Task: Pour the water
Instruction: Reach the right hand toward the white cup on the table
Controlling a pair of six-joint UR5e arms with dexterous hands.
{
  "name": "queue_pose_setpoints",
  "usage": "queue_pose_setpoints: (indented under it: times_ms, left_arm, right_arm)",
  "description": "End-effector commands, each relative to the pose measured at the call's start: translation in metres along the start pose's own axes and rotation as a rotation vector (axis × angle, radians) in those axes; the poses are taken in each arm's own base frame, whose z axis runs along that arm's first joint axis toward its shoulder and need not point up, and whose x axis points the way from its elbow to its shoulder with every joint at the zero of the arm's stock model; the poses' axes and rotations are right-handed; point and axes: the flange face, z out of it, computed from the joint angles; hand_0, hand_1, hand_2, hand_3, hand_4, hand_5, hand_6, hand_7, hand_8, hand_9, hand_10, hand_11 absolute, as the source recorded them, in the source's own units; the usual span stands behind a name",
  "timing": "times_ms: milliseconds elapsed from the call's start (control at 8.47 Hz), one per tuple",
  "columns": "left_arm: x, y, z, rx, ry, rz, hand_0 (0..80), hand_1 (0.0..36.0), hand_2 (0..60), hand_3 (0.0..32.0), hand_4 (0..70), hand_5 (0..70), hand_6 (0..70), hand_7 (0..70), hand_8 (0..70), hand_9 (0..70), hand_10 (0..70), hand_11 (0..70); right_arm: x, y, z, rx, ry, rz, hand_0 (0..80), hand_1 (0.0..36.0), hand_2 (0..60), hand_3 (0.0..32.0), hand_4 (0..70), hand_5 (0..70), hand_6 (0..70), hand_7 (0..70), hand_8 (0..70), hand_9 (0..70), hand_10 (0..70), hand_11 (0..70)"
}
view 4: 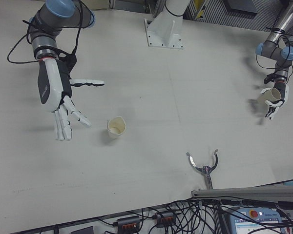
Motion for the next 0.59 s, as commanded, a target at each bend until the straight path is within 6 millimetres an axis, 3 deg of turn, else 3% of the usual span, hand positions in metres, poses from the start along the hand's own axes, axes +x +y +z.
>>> queue_pose_setpoints:
  times_ms: [0,118,236,354,472]
  left_arm:
    - [0.015,0.016,-0.014,-0.008,0.005,-0.006,56.4,36.0,60.0,0.0,70.0,70.0,11.9,17.3,5.5,9.2,8.0,13.4]
    - [0.015,0.015,-0.015,-0.003,0.003,-0.004,56.5,36.0,60.0,0.0,70.0,70.0,11.9,17.2,5.4,9.2,7.9,13.3]
    - [0.015,0.015,-0.015,-0.001,0.004,-0.002,55.9,35.9,60.0,0.0,70.0,70.0,11.9,17.2,5.4,9.1,7.9,13.2]
    - [0.015,0.015,-0.015,0.0,0.004,-0.003,55.5,35.6,60.0,0.0,70.0,70.0,11.9,17.1,5.4,9.1,7.8,13.1]
    - [0.016,0.012,-0.02,0.008,0.0,0.0,55.0,35.1,60.0,0.0,70.0,70.0,11.8,16.9,5.4,9.0,7.9,13.1]
  right_arm:
    - [0.109,0.009,0.014,0.007,0.146,0.11,48.6,14.5,7.8,0.0,12.8,12.7,1.9,6.1,0.0,2.0,0.0,1.3]
    - [0.144,0.019,0.002,0.015,0.15,0.177,49.7,15.5,6.1,0.0,10.2,12.2,1.0,4.1,0.0,2.1,0.2,2.0]
    - [0.171,0.016,-0.015,0.031,0.146,0.189,49.8,15.9,5.5,0.0,8.8,11.3,0.4,2.6,0.0,1.9,0.5,2.6]
    - [0.188,0.01,-0.022,0.029,0.148,0.208,50.3,16.4,5.5,0.0,8.3,10.6,0.1,1.6,0.0,1.8,0.5,2.6]
    - [0.194,0.01,-0.022,0.022,0.147,0.22,50.5,17.2,6.1,0.0,7.2,10.0,0.0,0.5,0.0,1.3,0.4,2.6]
